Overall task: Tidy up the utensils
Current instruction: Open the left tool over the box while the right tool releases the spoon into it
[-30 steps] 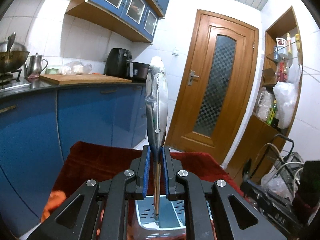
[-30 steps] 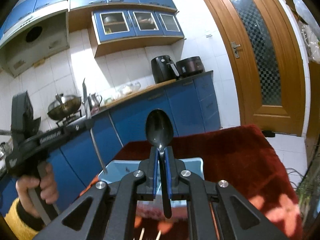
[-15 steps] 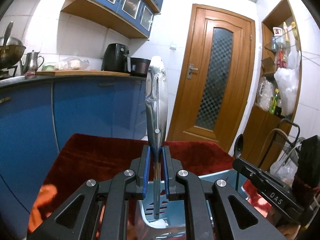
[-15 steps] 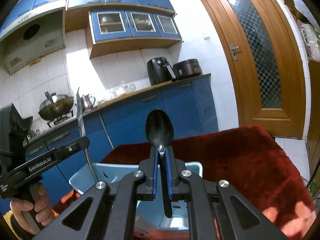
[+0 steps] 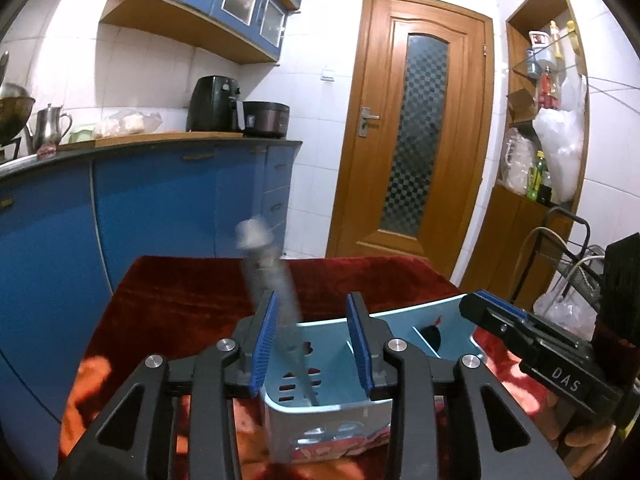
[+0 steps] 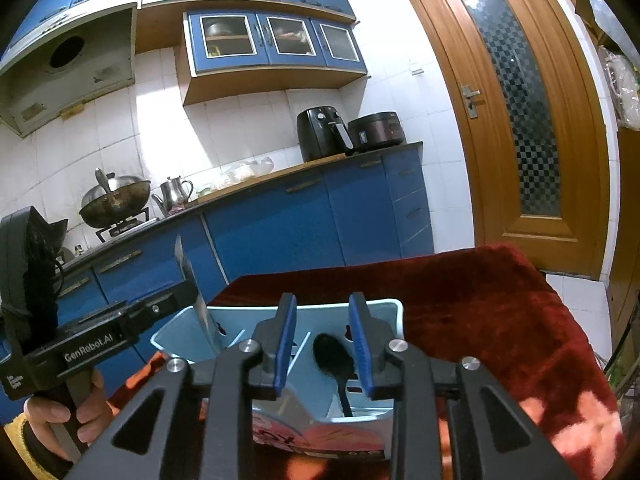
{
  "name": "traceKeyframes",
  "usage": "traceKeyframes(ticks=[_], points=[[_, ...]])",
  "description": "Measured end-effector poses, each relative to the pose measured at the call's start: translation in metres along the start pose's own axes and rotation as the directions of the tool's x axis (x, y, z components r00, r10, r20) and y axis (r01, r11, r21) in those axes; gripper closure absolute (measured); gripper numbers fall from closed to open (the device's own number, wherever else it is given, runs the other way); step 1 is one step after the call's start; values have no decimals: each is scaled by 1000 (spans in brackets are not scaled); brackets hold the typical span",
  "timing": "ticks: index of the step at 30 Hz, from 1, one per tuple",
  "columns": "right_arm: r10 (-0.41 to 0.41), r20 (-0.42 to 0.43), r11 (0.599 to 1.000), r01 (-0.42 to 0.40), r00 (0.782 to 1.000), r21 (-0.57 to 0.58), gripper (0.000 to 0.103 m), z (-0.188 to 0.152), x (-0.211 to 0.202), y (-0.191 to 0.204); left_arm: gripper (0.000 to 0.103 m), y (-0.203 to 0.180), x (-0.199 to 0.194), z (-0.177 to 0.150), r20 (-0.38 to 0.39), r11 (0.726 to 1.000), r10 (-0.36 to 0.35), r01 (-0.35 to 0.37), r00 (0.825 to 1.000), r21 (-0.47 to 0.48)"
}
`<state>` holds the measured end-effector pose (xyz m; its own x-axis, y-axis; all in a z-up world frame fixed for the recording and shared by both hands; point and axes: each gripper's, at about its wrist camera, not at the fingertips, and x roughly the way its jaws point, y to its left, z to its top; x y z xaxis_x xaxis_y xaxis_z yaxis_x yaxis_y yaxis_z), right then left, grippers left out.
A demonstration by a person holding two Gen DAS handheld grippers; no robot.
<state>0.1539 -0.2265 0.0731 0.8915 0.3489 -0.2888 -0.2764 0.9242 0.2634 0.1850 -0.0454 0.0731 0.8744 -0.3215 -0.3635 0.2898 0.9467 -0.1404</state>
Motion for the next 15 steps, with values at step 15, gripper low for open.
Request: traceKeyframes(ticks=[15], points=[[-9,-5,1000,9,1000,30,72,13,-43,12,67,-2,-39,3,-36,1000,23,-23,999,2]])
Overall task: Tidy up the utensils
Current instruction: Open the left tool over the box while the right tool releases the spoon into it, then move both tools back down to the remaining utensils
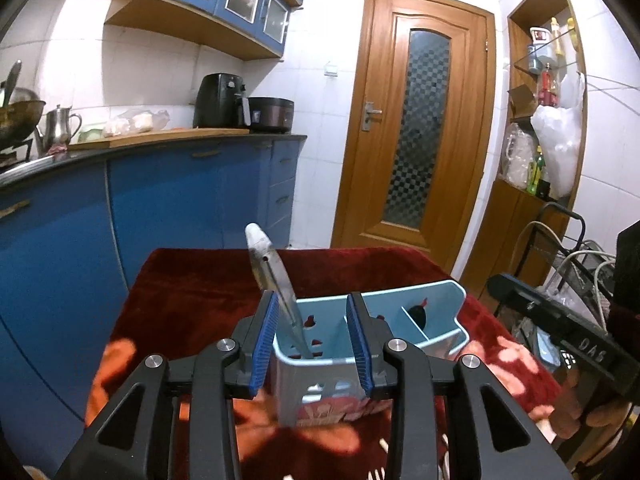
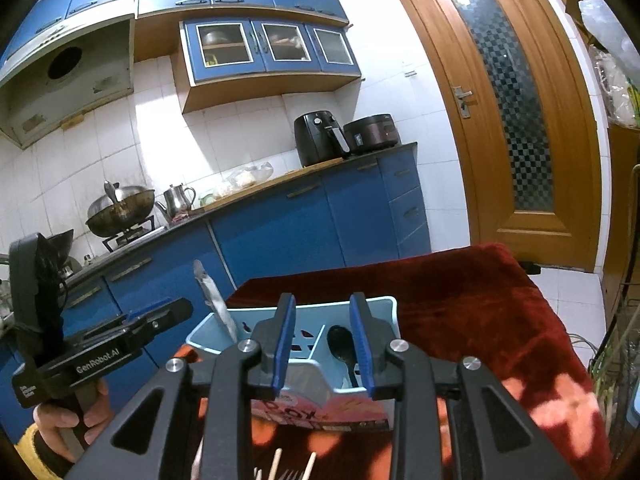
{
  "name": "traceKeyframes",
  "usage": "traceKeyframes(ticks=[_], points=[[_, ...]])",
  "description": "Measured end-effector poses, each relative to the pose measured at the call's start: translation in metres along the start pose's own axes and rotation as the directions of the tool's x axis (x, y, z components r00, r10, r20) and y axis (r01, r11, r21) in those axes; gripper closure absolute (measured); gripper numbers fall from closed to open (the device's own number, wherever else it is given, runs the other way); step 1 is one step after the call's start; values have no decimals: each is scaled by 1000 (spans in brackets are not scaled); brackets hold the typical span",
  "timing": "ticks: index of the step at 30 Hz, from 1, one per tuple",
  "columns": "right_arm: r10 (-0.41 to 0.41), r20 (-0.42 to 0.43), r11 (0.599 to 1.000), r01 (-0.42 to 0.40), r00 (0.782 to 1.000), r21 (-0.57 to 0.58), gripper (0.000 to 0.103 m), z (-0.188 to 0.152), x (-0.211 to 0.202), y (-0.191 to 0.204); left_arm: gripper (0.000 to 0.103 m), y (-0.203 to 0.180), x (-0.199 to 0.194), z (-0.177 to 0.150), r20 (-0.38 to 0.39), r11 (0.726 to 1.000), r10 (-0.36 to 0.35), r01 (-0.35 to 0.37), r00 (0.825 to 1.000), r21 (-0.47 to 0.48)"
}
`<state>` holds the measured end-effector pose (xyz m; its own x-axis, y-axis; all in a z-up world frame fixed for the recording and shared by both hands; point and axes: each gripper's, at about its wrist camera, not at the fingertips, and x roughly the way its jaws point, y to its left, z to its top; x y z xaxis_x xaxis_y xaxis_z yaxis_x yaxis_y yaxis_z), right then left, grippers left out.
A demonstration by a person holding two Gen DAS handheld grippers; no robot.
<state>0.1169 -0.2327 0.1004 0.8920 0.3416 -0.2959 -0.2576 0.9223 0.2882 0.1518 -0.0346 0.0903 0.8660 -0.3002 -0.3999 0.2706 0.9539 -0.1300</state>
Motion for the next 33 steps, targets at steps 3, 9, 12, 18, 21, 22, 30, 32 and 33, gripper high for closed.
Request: traceKeyframes(ticks=[3,9,12,18,21,22,30,32,33], points=[[2,2,1000,-2,1000,-6,72,2,-13,4,67,-1,-9,0,-20,1000,5,-5,1000,3],[9,-4,1000,-9,1000,-14,72,7,-39,10,67,-2,-28,-8,-31,1000,24,-23,999,18],[3,-23,1000,-3,1000,-21,72,9,-48,14,67,-1,-35,-11,-43,999,31,-30,999,17],[-34,-91,999,31,995,-33,72,3,-61,20,67,2,-48,-20,-74,999,35,-34,997,10],[-58,-130,998,53,990,-39,72,-4,-63,21,67,1,-53,-27,-109,998,58,-56,992,20],[-68,-146,997,62,987,-42,72,-7,-64,22,67,0,-55,-29,-121,998,67,-65,990,23],[-113,-290,994,108,950,-31,72,-32,-59,21,67,0,-64,-45,-212,996,87,-86,973,18],[-108,-318,994,108,942,-19,72,-38,-58,20,67,0,-63,-51,-240,996,86,-85,967,15],[-104,-341,994,107,934,-10,72,-41,-57,19,67,0,-62,-54,-256,996,84,-83,963,12]])
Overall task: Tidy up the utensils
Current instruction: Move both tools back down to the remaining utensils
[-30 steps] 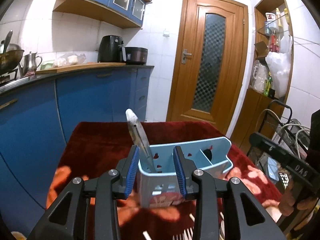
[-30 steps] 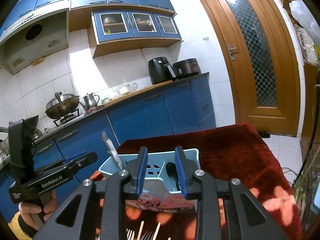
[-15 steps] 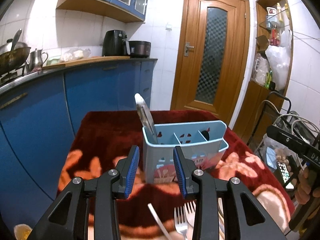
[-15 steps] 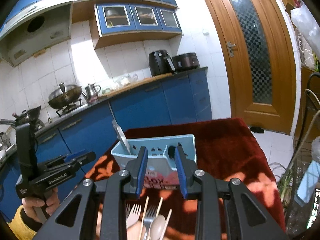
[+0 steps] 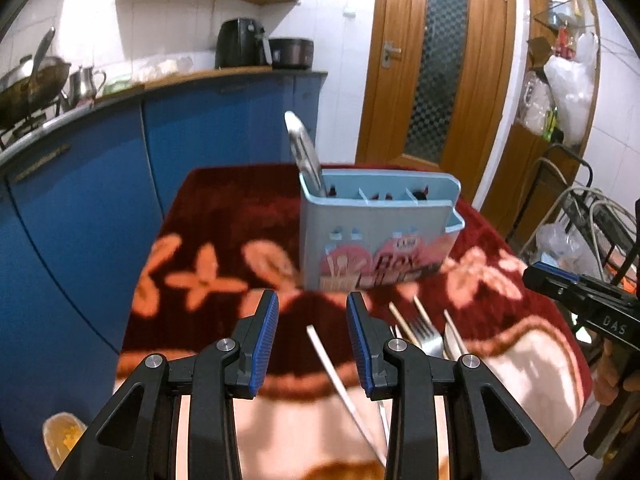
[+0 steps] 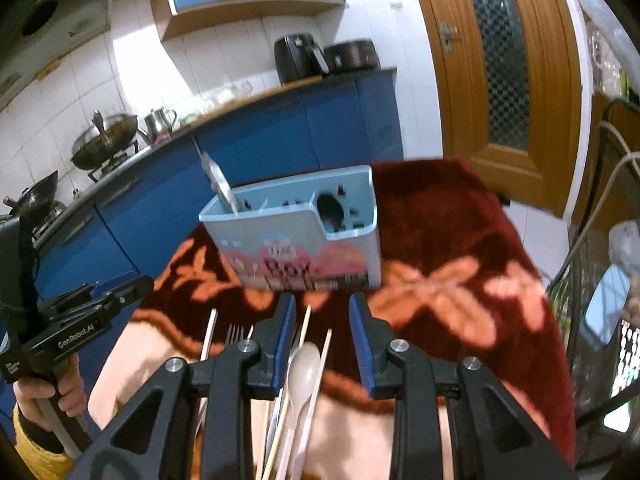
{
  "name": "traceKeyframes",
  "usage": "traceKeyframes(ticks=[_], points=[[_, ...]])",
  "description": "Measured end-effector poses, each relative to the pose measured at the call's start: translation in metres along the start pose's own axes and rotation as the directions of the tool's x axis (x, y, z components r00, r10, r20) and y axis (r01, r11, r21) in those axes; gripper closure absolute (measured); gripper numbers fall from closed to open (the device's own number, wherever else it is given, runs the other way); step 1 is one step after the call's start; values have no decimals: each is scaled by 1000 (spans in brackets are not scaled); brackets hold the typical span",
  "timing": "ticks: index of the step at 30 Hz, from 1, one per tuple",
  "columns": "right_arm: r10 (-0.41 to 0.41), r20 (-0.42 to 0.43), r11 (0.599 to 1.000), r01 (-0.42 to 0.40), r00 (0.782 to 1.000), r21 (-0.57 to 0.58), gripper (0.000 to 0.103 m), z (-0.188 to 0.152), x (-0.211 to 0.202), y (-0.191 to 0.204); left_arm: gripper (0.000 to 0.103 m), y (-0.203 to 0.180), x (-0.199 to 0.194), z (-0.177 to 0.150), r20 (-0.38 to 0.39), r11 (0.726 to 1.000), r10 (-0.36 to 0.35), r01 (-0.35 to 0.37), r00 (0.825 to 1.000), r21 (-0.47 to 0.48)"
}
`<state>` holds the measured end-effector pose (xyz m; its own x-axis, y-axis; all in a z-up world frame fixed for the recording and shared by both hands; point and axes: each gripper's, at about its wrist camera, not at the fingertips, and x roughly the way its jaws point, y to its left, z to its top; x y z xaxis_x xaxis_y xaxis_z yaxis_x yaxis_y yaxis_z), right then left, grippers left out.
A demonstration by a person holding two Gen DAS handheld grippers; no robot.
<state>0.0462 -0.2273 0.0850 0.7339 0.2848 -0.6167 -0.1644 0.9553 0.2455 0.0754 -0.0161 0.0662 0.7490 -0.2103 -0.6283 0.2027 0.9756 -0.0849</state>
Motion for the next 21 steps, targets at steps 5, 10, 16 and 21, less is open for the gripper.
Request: traceKeyframes(ticks=[5,10,16,21], points=[[-2,-89,1000,4,996,19,72,-12,11,0,67,0,11,-14,-83,1000,-9,8,996,-19],[-32,-165,999,34,986,7,72,-28,23,0,67,1,27,-28,-173,1000,-7,3,985,-26],[-28,-223,1000,30,974,7,72,-37,31,-1,67,1,46,-40,-263,999,-36,24,964,-46],[-31,-263,1000,30,964,-6,72,-39,37,3,67,2,60,-42,-322,998,-39,19,946,-64]])
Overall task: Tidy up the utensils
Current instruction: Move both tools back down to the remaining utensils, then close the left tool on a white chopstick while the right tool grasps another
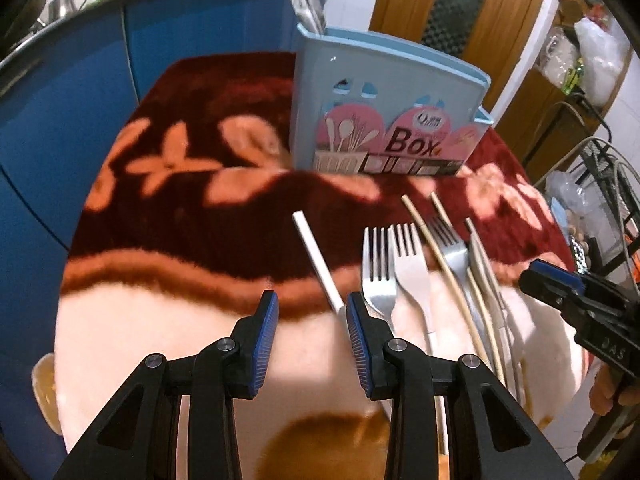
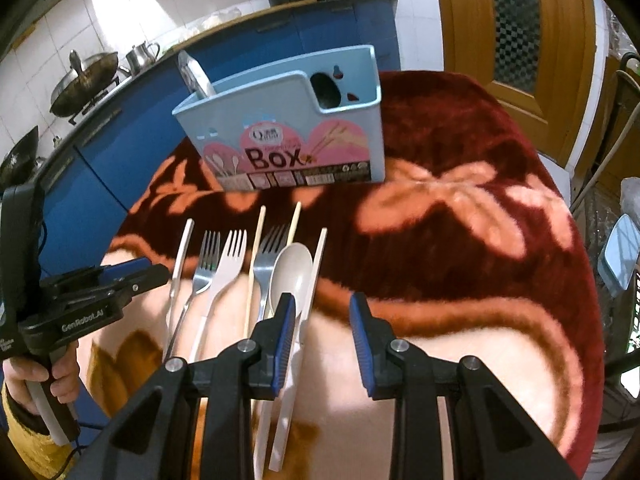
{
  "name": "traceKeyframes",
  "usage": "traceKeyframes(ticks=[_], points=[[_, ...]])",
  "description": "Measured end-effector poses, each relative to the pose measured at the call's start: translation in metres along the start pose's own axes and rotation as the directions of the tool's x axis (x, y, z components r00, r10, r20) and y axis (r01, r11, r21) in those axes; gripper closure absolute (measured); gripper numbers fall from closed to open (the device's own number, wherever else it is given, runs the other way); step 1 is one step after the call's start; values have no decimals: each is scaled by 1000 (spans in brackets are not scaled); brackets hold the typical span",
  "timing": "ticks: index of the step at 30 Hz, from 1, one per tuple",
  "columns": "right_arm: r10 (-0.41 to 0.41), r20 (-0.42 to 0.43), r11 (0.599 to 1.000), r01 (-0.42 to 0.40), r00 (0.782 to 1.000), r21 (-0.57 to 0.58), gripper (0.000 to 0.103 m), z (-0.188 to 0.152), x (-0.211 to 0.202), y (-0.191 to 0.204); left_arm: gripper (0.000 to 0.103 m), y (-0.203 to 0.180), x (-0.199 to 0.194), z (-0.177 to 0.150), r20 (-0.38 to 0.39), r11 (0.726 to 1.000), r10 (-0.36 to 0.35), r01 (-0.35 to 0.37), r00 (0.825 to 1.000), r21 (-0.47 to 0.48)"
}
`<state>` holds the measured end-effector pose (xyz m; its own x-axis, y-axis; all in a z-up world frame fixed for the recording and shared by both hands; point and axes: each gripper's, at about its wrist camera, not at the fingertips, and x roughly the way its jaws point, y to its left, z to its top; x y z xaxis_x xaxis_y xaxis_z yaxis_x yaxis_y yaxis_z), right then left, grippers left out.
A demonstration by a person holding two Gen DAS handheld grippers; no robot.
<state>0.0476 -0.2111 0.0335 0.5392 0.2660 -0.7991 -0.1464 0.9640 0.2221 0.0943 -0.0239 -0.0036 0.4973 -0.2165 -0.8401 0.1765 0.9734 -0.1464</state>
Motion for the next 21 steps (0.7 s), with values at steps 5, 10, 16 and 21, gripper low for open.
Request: traceKeyframes(ticks=[5,10,16,21], points=[[-2,-52,1000,3,999,8,72,2,11,-3,67,3,10,5,-49,1000,-23,22,999,-19],[-4,-99,1000,5,995,11,72,4,22,-6,67,1,17,10,-84,999,-29,27,996,-19],[7,-134,1000,-4,991,23,72,10,28,-8,67,0,21,14,-101,1000,-20,19,995,-10],[26,-161,1000,-24,987,17,72,12,26,-5,67,1,22,15,-108,1000,-30,29,994,-11]])
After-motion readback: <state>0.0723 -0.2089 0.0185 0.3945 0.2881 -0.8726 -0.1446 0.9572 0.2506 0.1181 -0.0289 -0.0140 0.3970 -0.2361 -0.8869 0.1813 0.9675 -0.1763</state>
